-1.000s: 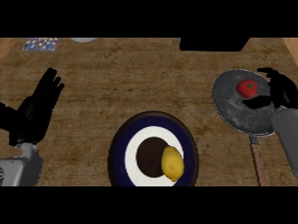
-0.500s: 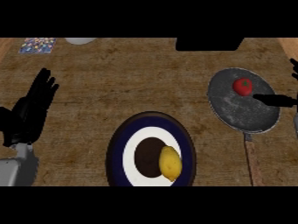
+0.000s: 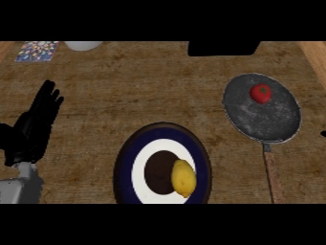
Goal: Pick the tomato from the plate and place it in the pan
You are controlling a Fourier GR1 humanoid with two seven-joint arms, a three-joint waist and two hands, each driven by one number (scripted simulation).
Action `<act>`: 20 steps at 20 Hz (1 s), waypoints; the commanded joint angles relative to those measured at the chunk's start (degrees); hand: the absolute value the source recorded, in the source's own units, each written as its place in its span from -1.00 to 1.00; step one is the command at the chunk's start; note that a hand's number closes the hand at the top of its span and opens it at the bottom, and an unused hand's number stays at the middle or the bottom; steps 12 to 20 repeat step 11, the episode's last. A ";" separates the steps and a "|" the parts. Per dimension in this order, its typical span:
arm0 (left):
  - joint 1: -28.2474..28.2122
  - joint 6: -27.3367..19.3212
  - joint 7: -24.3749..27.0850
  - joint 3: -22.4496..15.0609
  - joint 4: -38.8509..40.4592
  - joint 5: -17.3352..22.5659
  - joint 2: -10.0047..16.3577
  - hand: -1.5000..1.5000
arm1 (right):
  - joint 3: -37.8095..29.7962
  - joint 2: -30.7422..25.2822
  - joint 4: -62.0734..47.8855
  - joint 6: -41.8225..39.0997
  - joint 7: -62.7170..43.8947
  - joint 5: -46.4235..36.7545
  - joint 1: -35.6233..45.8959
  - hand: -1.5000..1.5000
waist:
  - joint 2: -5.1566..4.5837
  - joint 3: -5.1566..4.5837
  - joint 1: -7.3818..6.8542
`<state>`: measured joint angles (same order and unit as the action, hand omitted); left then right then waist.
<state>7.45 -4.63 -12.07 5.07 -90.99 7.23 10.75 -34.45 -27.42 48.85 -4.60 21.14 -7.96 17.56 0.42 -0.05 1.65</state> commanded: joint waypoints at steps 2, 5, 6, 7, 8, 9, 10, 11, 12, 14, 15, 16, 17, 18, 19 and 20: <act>-1.11 0.44 -3.80 0.13 -4.43 0.57 1.07 0.00 | -3.87 -4.21 6.13 -13.29 4.41 7.34 -11.91 -1.00 | -0.09 0.04 -0.67; 1.16 1.15 -3.27 0.75 -2.58 0.96 0.86 0.00 | -5.01 -1.37 14.12 -13.17 2.51 10.10 -17.58 -1.00 | -0.25 0.02 -1.00; -1.42 0.69 -2.95 -1.21 -3.80 -0.04 -0.91 0.00 | -4.60 1.05 18.56 -12.48 1.05 10.46 -20.19 -1.00 | -0.23 0.00 -1.04; -2.68 2.21 -0.96 0.67 -3.31 1.13 0.34 0.00 | -5.88 -2.92 19.61 -14.75 -2.25 11.13 -20.86 -1.00 | -0.24 -0.01 -1.09; 5.07 0.84 -2.63 2.69 1.80 0.73 1.58 0.00 | -4.96 0.89 23.04 -13.71 -1.06 11.42 -22.40 -1.00 | -0.33 0.00 -0.87; 3.97 -2.55 -5.56 -1.59 -2.34 -2.54 -1.74 0.00 | -5.39 0.06 21.22 -11.84 -1.90 11.29 -20.34 -1.00 | -0.36 0.03 -1.29; 4.96 -0.37 -2.85 0.24 1.44 -0.84 -0.82 0.00 | -3.96 5.10 25.10 -9.05 0.18 9.47 -23.83 -1.00 | -0.37 0.02 -1.11; 1.95 0.99 -0.69 0.51 1.22 -0.48 -1.34 0.00 | -4.60 -1.35 17.19 -11.69 -0.47 9.66 -19.17 -1.00 | -0.41 0.04 -1.53; 1.95 0.99 -0.69 0.51 1.22 -0.48 -1.34 0.00 | -4.60 -1.35 17.19 -11.69 -0.47 9.66 -19.17 -1.00 | -0.41 0.04 -1.53; 1.95 0.99 -0.69 0.51 1.22 -0.48 -1.34 0.00 | -4.60 -1.35 17.19 -11.69 -0.47 9.66 -19.17 -1.00 | -0.41 0.04 -1.53; 1.95 0.99 -0.69 0.51 1.22 -0.48 -1.34 0.00 | -4.60 -1.35 17.19 -11.69 -0.47 9.66 -19.17 -1.00 | -0.41 0.04 -1.53; 1.95 0.99 -0.69 0.51 1.22 -0.48 -1.34 0.00 | -4.60 -1.35 17.19 -11.69 -0.47 9.66 -19.17 -1.00 | -0.41 0.04 -1.53; 1.95 0.99 -0.69 0.51 1.22 -0.48 -1.34 0.00 | -4.60 -1.35 17.19 -11.69 -0.47 9.66 -19.17 -1.00 | -0.41 0.04 -1.53; 1.95 0.99 -0.69 0.51 1.22 -0.48 -1.34 0.00 | -4.60 -1.35 17.19 -11.69 -0.47 9.66 -19.17 -1.00 | -0.41 0.04 -1.53; 1.95 0.99 -0.69 0.51 1.22 -0.48 -1.34 0.00 | -4.60 -1.35 17.19 -11.69 -0.47 9.66 -19.17 -1.00 | -0.41 0.04 -1.53; 1.95 0.99 -0.69 0.51 1.22 -0.48 -1.34 0.00 | -4.60 -1.35 17.19 -11.69 -0.47 9.66 -19.17 -1.00 | -0.41 0.04 -1.53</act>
